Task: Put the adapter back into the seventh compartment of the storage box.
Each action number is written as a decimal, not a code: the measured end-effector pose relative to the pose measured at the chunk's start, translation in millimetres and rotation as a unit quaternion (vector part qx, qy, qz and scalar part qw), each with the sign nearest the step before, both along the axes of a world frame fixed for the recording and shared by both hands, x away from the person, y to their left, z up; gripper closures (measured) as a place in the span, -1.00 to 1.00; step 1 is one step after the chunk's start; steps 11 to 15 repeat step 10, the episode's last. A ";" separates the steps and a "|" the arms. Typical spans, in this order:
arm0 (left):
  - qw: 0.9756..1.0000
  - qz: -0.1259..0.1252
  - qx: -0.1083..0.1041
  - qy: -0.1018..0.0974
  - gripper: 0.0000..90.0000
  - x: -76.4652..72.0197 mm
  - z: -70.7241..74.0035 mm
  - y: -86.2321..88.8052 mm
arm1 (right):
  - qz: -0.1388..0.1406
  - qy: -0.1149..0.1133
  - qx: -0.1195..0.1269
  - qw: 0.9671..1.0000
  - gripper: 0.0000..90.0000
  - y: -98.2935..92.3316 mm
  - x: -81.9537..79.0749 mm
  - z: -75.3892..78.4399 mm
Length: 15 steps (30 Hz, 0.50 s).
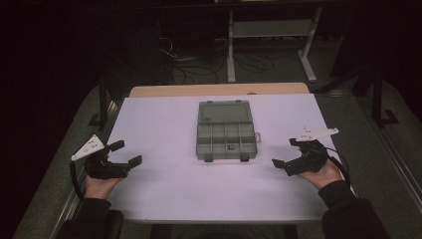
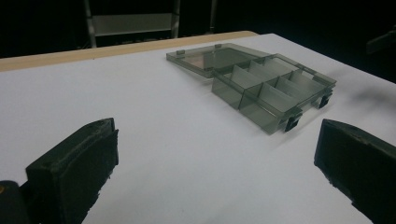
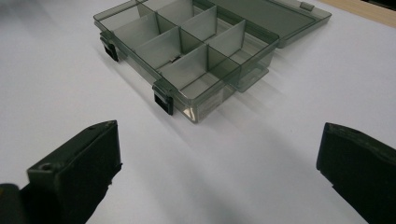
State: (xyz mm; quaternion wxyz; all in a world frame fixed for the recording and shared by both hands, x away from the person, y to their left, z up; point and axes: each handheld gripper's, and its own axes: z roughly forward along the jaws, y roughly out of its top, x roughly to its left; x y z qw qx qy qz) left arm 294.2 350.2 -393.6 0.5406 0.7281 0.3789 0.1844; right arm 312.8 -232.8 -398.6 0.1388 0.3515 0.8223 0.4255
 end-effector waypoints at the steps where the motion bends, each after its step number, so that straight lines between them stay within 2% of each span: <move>1: 1.000 0.000 0.000 0.001 -1.00 0.0 -0.1 0.0 | -0.002 0.000 0.001 1.000 -1.00 -0.8 -0.8 -0.3; 6: 1.000 0.000 -0.001 0.001 -1.00 -0.2 0.0 0.1 | -0.014 -0.004 0.008 1.000 -1.00 -9.7 -7.2 -4.7; 15: 1.000 -0.001 0.000 0.000 -1.00 0.2 0.2 0.2 | -0.015 -0.005 0.010 1.000 -1.00 -9.7 -7.8 -6.3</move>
